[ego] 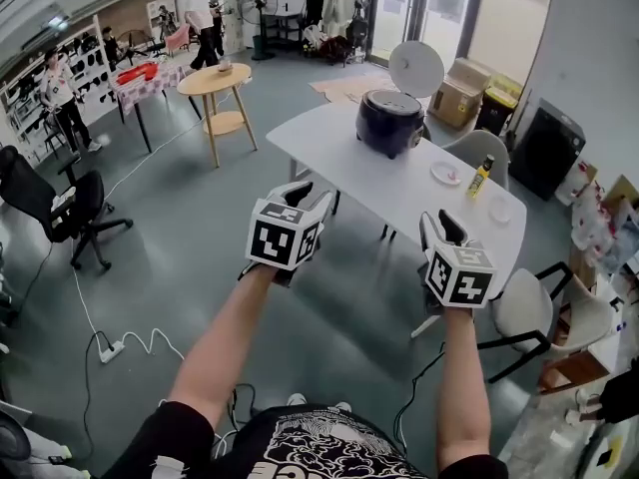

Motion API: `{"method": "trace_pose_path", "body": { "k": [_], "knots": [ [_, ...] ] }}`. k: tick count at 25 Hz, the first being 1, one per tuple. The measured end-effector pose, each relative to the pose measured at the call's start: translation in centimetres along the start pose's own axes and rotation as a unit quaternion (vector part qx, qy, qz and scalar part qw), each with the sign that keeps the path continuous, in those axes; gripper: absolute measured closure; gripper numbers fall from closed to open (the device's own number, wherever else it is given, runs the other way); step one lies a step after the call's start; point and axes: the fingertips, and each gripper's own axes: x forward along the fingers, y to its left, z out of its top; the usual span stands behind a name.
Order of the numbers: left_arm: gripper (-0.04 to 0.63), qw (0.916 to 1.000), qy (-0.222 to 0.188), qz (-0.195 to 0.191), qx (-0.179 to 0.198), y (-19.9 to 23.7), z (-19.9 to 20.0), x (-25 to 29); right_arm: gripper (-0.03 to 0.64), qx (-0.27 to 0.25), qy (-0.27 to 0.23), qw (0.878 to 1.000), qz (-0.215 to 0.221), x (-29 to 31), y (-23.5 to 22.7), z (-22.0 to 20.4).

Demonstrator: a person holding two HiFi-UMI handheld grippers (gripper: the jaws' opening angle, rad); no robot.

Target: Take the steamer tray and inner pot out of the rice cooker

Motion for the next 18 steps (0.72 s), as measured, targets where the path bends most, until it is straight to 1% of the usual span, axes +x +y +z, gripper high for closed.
{"method": "trace_pose_path", "body": {
  "k": [9, 13, 18],
  "knots": [
    [0.356, 0.9999, -0.005, 0.009, -0.002, 2.1, -0.3, -0.7, 0.407, 0.004, 0.002, 1.000, -0.006, 0.6, 1.4, 0.1],
    [0.331, 0.9999, -0.006, 0.012, -0.001, 3.8, -0.5, -0.7, 0.368, 0.007, 0.002, 1.000, -0.011, 1.5, 2.3, 0.3],
    [0.272, 0.9999, -0.008, 0.010, -0.004, 6.2, -0.9, -0.6, 0.329, 0.012, 0.003, 1.000, -0.019, 2.9, 3.5, 0.4]
  ]
}}
